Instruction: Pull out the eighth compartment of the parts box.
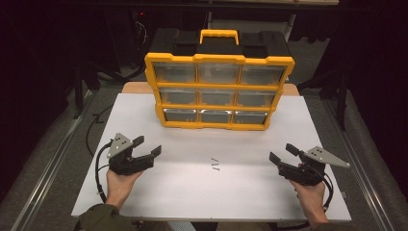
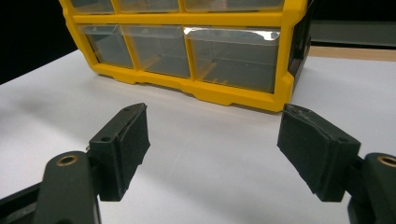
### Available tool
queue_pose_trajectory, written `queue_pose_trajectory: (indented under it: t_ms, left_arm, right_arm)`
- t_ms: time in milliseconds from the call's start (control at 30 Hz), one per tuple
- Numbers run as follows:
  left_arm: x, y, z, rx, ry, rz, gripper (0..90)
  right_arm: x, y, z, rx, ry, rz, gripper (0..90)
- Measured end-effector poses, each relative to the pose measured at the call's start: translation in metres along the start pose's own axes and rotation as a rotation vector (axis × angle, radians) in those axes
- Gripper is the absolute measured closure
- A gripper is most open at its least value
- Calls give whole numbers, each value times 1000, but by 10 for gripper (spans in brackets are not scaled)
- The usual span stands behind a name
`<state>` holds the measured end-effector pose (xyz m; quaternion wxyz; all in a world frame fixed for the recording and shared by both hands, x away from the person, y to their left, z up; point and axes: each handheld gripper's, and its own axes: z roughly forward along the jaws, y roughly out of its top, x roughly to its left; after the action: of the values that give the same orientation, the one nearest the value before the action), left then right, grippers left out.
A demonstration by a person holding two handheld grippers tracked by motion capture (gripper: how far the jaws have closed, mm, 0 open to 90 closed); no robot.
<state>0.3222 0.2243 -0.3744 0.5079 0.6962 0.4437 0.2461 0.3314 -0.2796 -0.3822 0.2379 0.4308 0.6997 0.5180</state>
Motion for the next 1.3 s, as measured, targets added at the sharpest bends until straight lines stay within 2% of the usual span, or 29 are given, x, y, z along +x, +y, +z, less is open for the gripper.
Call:
queue_pose_trajectory:
  t_ms: [100, 233, 367, 600, 1000, 1300]
  left_arm:
    - [-2, 4, 1, -22, -19, 5, 273]
    - [-4, 10, 4, -19, -39, 16, 284]
    - [-5, 17, 9, 13, -34, 12, 315]
    - [-8, 23, 15, 6, -43, 14, 317]
    - [-18, 37, 28, 2, -61, 57, 309]
    - [-20, 41, 38, 6, -70, 55, 305]
  right_arm:
    - [0, 0, 0, -3, 1, -4, 264]
    - [0, 0, 0, 0, 2, -6, 265]
    - [0, -1, 1, 13, -5, -8, 265]
    - [0, -1, 1, 13, -12, -8, 266]
    - [0, -1, 1, 18, -9, -11, 268]
    - [0, -1, 1, 19, -7, -10, 269]
